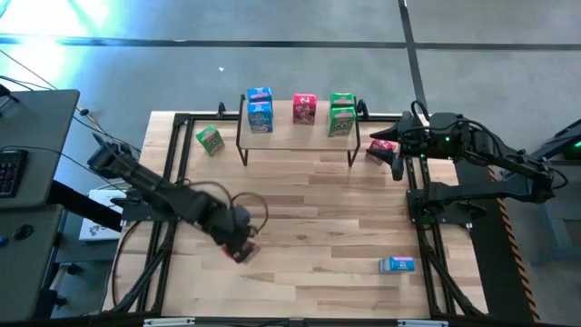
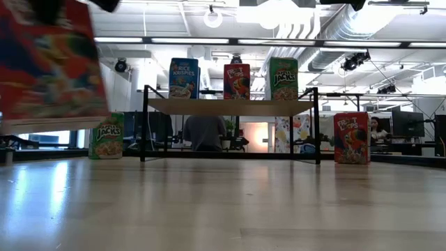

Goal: Stack cereal on shelf
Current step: Put the bottom red cereal box on the shelf aligned with the other red cereal box

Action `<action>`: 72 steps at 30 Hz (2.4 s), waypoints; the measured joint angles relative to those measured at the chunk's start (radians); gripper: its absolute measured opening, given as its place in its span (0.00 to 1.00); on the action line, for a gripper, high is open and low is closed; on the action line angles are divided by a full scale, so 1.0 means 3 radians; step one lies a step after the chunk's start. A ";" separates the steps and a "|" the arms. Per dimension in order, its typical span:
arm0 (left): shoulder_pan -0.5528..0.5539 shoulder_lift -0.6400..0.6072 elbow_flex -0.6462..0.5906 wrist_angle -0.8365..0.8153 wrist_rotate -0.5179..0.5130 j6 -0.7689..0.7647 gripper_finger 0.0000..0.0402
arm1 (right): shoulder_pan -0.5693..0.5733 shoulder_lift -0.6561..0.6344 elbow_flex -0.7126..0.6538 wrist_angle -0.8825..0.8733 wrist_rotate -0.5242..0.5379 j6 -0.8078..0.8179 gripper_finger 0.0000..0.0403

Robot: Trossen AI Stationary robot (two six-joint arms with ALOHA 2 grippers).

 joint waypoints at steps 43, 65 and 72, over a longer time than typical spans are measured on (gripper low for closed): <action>0.2089 0.0209 0.0001 -0.0262 -0.0492 0.4755 0.39 | -0.0001 0.0000 0.0000 0.0001 0.0001 -0.0001 0.54; 0.1898 0.1171 0.1082 -0.0842 -0.0377 0.4934 0.39 | -0.0001 0.0001 0.0000 0.0001 0.0001 -0.0001 0.54; 0.1861 0.1245 0.1109 -0.0736 -0.0374 0.4934 0.39 | -0.0001 0.0000 0.0000 0.0000 0.0000 0.0000 0.54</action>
